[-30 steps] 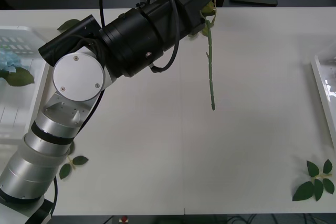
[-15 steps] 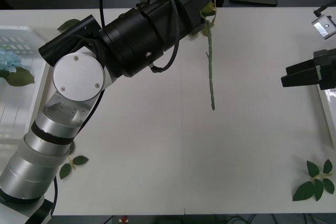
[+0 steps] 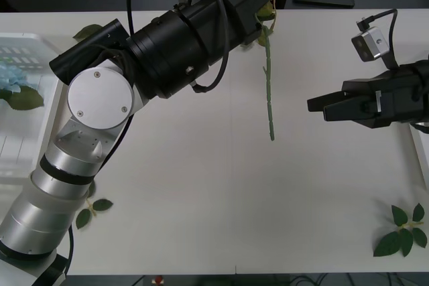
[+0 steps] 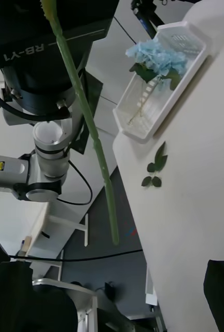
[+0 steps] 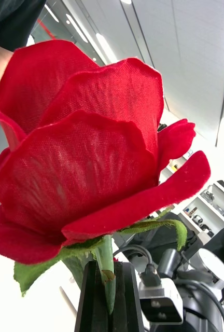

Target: Place the red flowers into the right box and the blue flowers into the left box. If a person shows an open palm, hand one flower to the person first, then continue sorting.

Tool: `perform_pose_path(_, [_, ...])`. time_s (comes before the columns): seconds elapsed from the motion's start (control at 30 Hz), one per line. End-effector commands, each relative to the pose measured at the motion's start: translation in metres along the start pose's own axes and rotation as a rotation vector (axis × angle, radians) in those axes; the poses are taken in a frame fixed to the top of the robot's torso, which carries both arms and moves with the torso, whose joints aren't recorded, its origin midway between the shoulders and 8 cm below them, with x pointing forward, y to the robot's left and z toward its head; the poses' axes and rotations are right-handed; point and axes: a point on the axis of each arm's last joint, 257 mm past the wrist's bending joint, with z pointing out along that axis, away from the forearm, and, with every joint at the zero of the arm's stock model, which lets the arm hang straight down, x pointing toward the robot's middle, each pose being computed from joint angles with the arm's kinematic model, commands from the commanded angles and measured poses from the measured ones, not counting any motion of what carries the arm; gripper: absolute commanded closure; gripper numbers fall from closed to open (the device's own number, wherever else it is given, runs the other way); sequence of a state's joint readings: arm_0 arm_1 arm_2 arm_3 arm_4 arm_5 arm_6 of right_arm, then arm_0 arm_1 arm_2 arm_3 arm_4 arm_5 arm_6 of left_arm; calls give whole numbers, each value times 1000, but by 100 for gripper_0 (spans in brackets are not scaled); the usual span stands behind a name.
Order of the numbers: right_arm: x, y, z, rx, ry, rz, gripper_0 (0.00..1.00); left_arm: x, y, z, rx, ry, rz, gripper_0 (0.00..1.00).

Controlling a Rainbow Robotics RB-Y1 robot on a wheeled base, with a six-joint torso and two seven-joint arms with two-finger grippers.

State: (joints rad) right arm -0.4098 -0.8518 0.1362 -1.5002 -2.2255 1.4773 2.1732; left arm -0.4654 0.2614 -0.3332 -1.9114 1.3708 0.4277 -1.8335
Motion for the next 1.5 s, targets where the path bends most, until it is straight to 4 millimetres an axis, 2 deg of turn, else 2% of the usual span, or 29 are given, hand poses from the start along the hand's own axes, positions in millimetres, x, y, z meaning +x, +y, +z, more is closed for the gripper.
perform_pose_path(0.03, [-8, 16, 16, -71, -2, -82, 0, -7, -14, 4, 31, -6, 37, 100])
perform_pose_path(0.23, [-5, 22, 37, -124, 1, -89, 0, -7, -14, 3, 30, -6, 35, 100])
perform_pose_path(0.63, [-20, 14, 83, -112, -21, -131, 0, -7, -14, 3, 30, -6, 35, 100])
perform_pose_path(1.03, [-23, 10, 109, -106, -26, -115, 0, -6, -14, 3, 30, -6, 33, 100])
perform_pose_path(1.1, [-25, 10, 112, -106, -31, -116, 5, -7, -14, 3, 29, -8, 33, 100])
perform_pose_path(1.23, [-28, 7, 120, -95, -33, -121, 20, -7, -14, 3, 30, -8, 31, 100])
perform_pose_path(1.5, [-33, 3, 127, -76, -39, -115, 83, -6, -15, 4, 32, -8, 31, 100])
